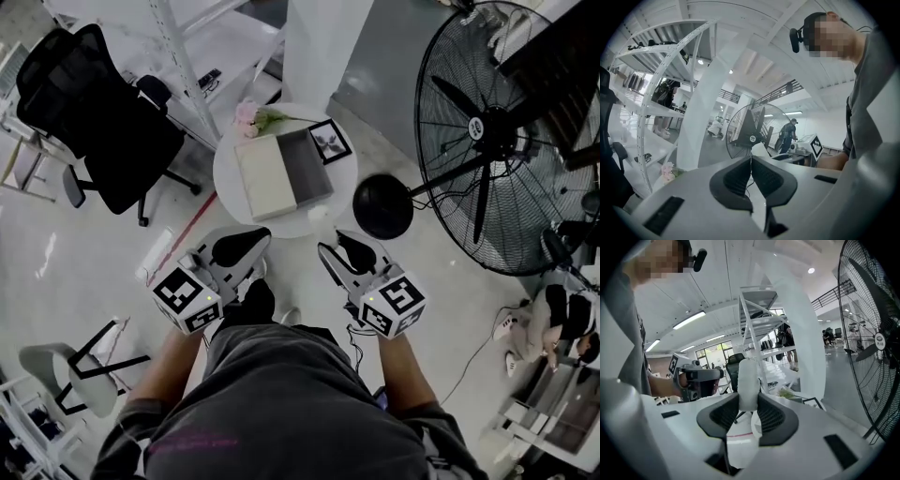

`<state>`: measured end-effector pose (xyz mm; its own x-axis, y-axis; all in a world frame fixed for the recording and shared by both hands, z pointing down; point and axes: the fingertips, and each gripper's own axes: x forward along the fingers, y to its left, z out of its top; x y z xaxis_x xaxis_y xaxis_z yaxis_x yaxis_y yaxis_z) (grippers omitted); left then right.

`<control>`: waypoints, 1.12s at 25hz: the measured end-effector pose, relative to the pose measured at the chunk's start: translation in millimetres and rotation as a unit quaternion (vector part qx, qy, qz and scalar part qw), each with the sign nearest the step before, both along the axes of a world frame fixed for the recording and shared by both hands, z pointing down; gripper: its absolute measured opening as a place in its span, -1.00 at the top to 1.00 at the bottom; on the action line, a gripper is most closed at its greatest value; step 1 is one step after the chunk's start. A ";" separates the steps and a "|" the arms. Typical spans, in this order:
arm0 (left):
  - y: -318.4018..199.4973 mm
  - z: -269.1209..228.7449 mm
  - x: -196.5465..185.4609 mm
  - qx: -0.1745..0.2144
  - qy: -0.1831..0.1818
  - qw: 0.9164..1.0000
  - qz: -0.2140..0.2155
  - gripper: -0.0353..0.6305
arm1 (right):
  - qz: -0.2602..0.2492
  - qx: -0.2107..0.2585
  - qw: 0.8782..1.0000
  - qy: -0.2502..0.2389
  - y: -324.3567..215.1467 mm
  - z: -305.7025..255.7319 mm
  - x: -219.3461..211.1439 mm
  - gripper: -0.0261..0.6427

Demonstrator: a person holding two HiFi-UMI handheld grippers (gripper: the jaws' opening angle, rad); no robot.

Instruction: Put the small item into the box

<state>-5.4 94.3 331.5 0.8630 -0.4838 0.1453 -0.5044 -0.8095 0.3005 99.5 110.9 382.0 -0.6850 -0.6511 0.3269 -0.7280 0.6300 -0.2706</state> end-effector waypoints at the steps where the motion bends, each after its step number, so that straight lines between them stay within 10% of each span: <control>1: -9.2 1.6 -3.7 -0.002 0.000 1.000 0.001 0.82 | 0.001 -0.002 1.000 0.000 -9.2 0.9 -3.5 0.54; 28: -168.7 28.9 -80.3 -0.036 0.008 0.999 0.035 0.82 | 0.021 -0.032 0.999 0.024 -167.1 19.6 -83.8 0.54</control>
<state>-85.7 -74.4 360.4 0.8972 -0.4105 0.1626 -0.4412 -0.8192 0.3665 15.7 -56.2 401.6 -0.6410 -0.6548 0.4003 -0.7657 0.5817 -0.2746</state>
